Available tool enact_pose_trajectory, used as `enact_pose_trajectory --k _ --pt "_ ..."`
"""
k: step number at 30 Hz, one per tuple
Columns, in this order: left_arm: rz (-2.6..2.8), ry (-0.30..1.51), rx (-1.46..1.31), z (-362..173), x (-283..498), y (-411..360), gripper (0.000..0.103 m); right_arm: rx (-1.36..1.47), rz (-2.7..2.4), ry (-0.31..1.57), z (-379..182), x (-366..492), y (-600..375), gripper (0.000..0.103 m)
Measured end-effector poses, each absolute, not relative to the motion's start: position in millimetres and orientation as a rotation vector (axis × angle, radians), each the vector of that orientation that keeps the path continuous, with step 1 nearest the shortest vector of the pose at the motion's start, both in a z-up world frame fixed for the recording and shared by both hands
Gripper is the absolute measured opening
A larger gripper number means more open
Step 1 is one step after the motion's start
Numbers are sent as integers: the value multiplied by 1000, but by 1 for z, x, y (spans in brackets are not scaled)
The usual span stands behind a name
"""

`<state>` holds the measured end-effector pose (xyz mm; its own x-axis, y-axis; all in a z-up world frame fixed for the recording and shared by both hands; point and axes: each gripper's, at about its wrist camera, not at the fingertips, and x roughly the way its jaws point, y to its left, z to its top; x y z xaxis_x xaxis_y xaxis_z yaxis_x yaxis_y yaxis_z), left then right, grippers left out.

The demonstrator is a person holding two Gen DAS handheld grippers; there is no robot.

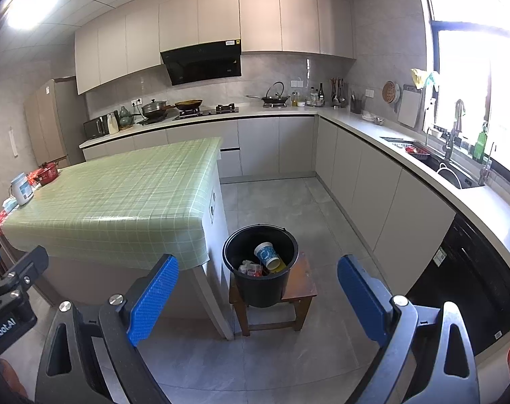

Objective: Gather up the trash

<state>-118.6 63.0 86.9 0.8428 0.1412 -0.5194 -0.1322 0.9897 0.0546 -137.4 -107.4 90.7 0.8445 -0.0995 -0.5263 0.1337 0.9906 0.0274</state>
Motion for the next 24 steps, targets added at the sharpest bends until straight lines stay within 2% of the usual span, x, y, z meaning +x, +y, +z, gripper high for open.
enact_pose_trajectory --k 24 --pt "127 585 16 87 -104 67 103 63 -133 567 88 -129 -109 97"
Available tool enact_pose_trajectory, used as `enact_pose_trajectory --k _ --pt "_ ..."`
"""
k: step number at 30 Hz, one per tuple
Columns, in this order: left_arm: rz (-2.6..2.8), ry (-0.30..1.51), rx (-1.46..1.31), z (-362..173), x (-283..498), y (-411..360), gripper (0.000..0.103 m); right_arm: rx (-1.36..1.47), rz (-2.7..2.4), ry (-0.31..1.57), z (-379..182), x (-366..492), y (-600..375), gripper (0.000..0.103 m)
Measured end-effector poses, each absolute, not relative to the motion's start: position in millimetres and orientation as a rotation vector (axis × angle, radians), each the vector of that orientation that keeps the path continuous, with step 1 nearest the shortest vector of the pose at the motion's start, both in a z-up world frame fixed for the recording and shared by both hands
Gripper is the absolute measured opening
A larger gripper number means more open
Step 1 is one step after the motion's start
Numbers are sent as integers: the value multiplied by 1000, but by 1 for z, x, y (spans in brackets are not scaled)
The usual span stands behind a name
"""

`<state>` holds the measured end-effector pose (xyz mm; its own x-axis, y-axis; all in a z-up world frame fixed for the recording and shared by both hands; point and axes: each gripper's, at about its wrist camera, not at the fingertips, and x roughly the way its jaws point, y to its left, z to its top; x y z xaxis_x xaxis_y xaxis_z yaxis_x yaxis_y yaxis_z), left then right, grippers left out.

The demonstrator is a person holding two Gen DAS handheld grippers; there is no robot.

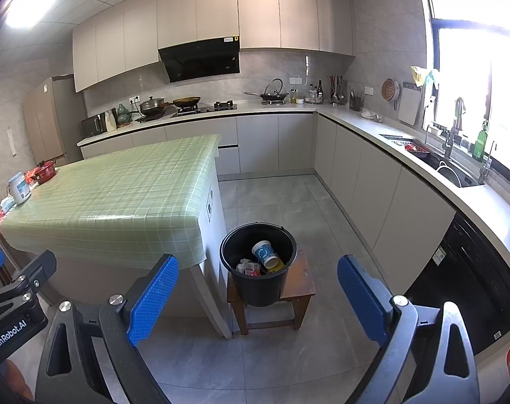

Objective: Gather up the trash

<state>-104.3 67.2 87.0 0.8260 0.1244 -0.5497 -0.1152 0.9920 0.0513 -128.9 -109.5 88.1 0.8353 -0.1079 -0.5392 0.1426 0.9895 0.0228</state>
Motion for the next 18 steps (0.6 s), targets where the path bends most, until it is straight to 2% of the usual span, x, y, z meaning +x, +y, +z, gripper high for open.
enact_pose_trajectory --k 18 --pt "77 603 6 81 -97 58 103 66 -146 576 85 -126 -112 97"
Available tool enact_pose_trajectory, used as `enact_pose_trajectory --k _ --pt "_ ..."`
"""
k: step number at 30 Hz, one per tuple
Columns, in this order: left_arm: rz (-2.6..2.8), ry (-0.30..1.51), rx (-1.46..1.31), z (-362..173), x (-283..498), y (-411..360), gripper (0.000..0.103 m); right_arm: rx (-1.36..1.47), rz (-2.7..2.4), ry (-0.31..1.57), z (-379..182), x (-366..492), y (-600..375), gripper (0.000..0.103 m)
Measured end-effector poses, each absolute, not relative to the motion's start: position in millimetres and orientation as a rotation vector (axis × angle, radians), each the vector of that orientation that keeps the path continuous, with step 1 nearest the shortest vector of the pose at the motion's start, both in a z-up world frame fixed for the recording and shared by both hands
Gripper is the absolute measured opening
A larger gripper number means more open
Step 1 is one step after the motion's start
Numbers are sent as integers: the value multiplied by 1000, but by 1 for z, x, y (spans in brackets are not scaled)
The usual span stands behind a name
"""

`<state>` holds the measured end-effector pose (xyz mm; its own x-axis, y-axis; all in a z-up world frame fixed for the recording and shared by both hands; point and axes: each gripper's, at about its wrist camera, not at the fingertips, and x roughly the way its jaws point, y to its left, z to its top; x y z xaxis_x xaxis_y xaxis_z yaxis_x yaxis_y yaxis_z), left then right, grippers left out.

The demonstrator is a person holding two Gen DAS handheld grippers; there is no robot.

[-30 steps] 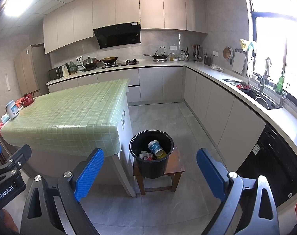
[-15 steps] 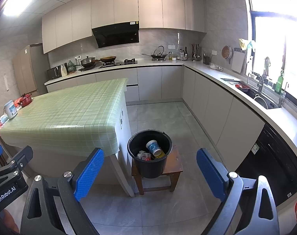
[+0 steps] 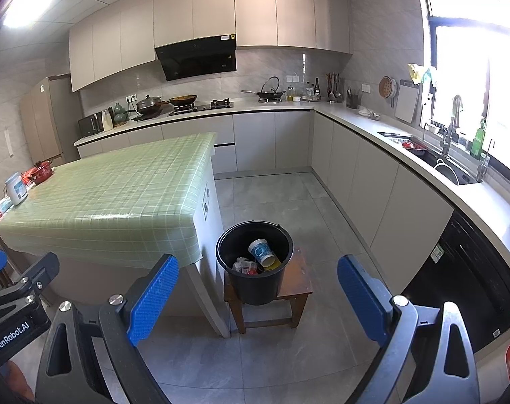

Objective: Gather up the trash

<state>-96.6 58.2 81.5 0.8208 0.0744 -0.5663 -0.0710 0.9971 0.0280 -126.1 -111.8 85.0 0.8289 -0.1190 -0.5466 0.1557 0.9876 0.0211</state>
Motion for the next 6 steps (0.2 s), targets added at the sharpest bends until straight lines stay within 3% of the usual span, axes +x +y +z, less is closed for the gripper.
enact_pose_trajectory --k 6 --pt "39 543 7 85 -101 51 103 68 -157 586 81 -123 -116 97"
